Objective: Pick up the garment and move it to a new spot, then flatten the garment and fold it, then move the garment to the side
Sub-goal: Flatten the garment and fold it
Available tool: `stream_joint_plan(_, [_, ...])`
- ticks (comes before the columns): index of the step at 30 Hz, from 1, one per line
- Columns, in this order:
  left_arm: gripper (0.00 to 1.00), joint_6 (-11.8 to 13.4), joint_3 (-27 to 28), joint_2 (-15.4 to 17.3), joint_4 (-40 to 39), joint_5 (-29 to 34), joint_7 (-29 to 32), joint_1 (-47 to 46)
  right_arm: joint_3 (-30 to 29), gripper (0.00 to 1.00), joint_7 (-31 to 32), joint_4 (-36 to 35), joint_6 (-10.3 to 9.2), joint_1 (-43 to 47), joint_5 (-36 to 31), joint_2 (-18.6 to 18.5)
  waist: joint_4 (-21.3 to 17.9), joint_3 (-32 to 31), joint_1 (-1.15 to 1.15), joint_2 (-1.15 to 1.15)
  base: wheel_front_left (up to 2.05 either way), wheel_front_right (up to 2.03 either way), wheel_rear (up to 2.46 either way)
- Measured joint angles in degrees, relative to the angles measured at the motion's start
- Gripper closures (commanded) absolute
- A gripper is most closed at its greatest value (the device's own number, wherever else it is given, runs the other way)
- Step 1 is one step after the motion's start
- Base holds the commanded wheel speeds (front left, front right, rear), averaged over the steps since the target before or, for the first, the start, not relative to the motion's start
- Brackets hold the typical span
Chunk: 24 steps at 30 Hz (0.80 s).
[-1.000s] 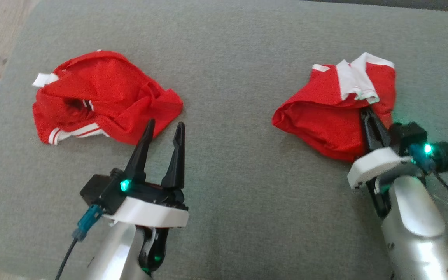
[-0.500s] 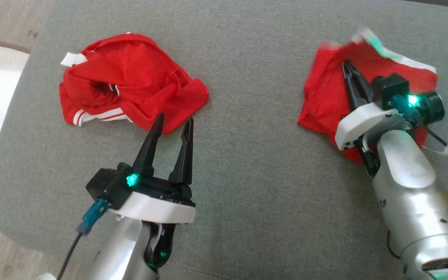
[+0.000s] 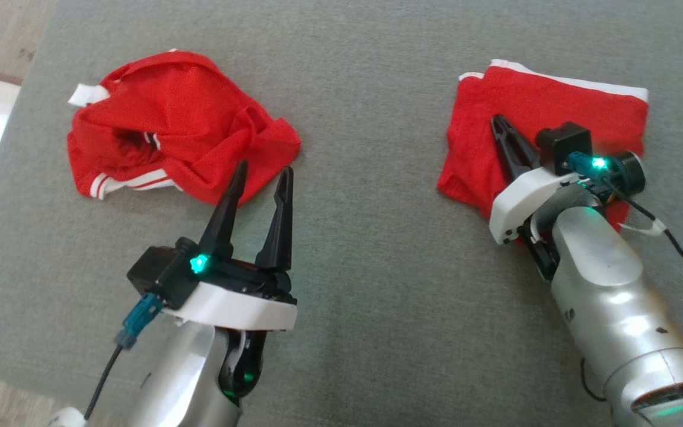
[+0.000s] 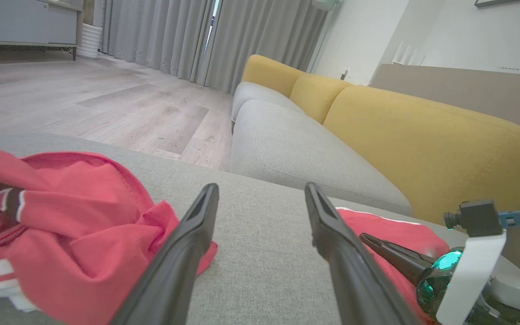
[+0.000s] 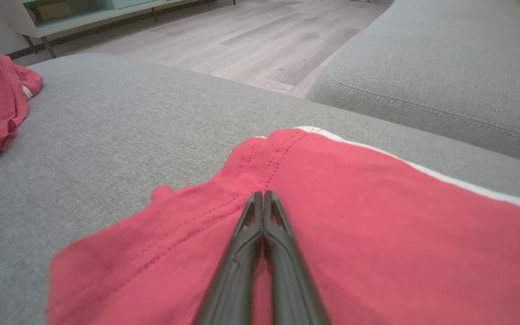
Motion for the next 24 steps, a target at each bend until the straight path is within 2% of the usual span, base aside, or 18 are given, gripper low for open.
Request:
stream_joint_plan(3, [0.0, 0.0, 0.3, 0.0, 0.2, 0.5, 0.0, -0.1, 1.9, 1.0, 0.0, -0.4, 0.0, 0.2, 2.2, 0.0, -1.2, -0.4, 0.0, 0.0, 0.0, 0.0, 0.0])
stream_joint_plan(7, [0.0, 0.0, 1.8, 0.0, 0.2, 1.6, 0.0, -0.1, 1.8, 1.0, 0.0, -6.2, 0.0, 1.9, 4.4, 0.0, -3.3, -1.3, 0.0, 0.0, 0.0, 0.0, 0.0])
stream_joint_plan(12, [0.0, 0.0, 2.8, 0.0, -0.6, 2.7, 0.0, -0.1, -3.2, 1.0, 0.0, -17.9, 0.0, 5.8, 4.6, 0.1, -6.6, -2.9, 0.0, 0.0, 0.0, 0.0, 0.0])
stream_joint_plan(17, [0.0, -0.1, 4.2, 0.0, -1.5, 3.4, 0.0, 0.5, -8.1, 1.0, 0.0, -28.7, 0.0, 14.6, 3.1, 0.1, -9.9, -4.8, 0.0, 0.0, 0.0, 0.0, 0.0])
stream_joint_plan(24, [0.0, -0.1, 5.8, 0.0, -1.9, 4.1, 0.0, 2.3, -11.7, 1.0, 0.0, -38.5, 0.0, 26.1, 4.0, 0.5, -13.8, -7.4, -0.01, 0.0, 0.0, 0.0, 0.0])
